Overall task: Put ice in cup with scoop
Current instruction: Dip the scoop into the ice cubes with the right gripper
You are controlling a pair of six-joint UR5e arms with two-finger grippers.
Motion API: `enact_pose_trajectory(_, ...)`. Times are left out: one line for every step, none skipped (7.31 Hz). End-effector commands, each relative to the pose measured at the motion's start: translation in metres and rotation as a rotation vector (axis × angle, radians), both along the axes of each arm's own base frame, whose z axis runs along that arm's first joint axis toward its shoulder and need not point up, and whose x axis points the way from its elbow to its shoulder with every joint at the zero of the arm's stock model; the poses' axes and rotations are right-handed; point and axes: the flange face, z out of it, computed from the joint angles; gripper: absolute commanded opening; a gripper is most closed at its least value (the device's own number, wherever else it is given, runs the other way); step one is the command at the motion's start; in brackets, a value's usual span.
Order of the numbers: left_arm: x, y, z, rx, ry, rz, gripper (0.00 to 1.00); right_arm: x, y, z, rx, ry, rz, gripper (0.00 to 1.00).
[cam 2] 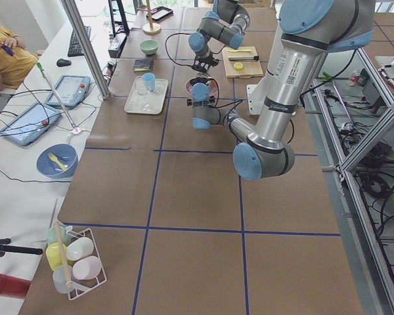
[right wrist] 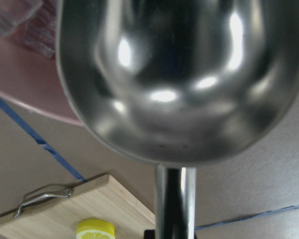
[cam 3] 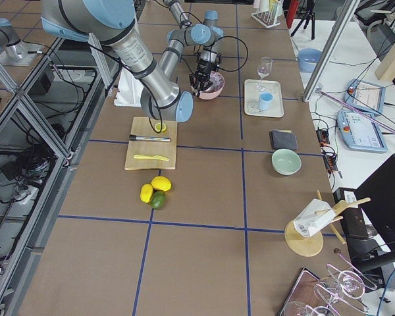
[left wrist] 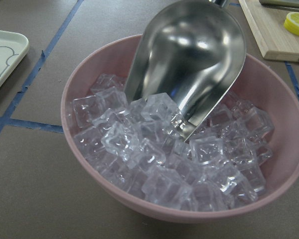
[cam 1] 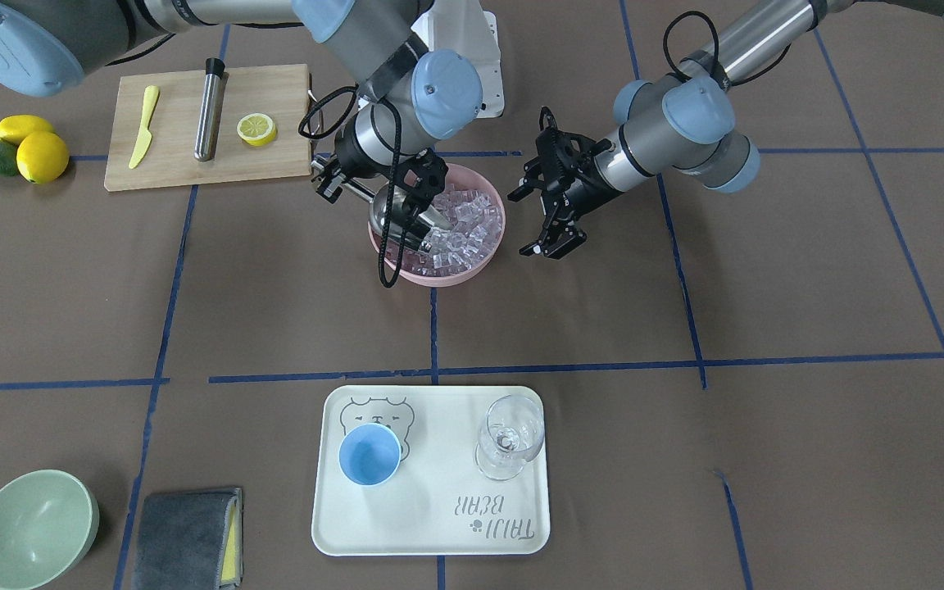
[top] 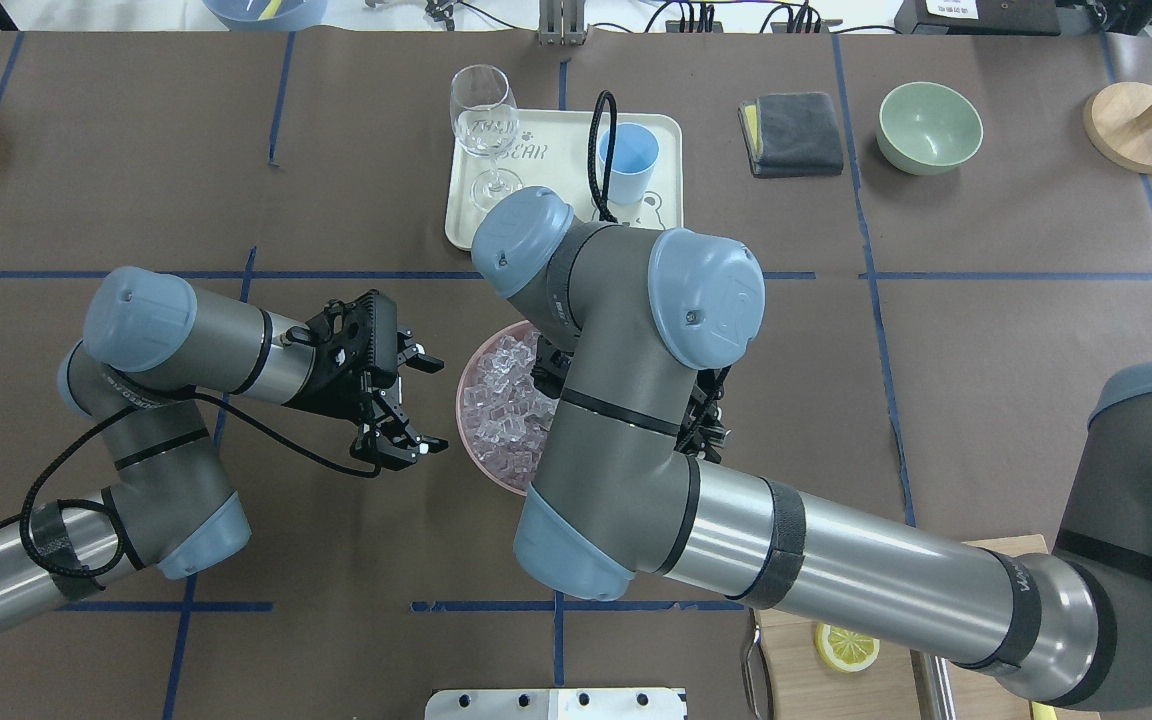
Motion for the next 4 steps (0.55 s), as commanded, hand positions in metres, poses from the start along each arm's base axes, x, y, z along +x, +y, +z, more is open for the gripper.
enact_pose_trajectory(-0.002, -0.001, 0.000, 0.001, 0.002, -0.003, 1.00, -0.006, 0.002, 0.006, 0.008, -0.023, 0.019, 0.00)
enact_pose_trajectory(-0.003, -0.001, 0.001, 0.000, 0.000, -0.004, 1.00, -0.007, 0.002, 0.006, 0.010, -0.027, 0.019, 0.00)
enact_pose_trajectory(-0.005, -0.001, -0.002, 0.004, 0.006, -0.006, 1.00, -0.006, 0.003, 0.008, 0.010, -0.027, 0.019, 0.00)
enact_pose_trajectory(-0.006, 0.000, -0.003, 0.005, 0.007, -0.006, 1.00, 0.000, 0.006, 0.016, 0.022, -0.051, 0.019, 0.00)
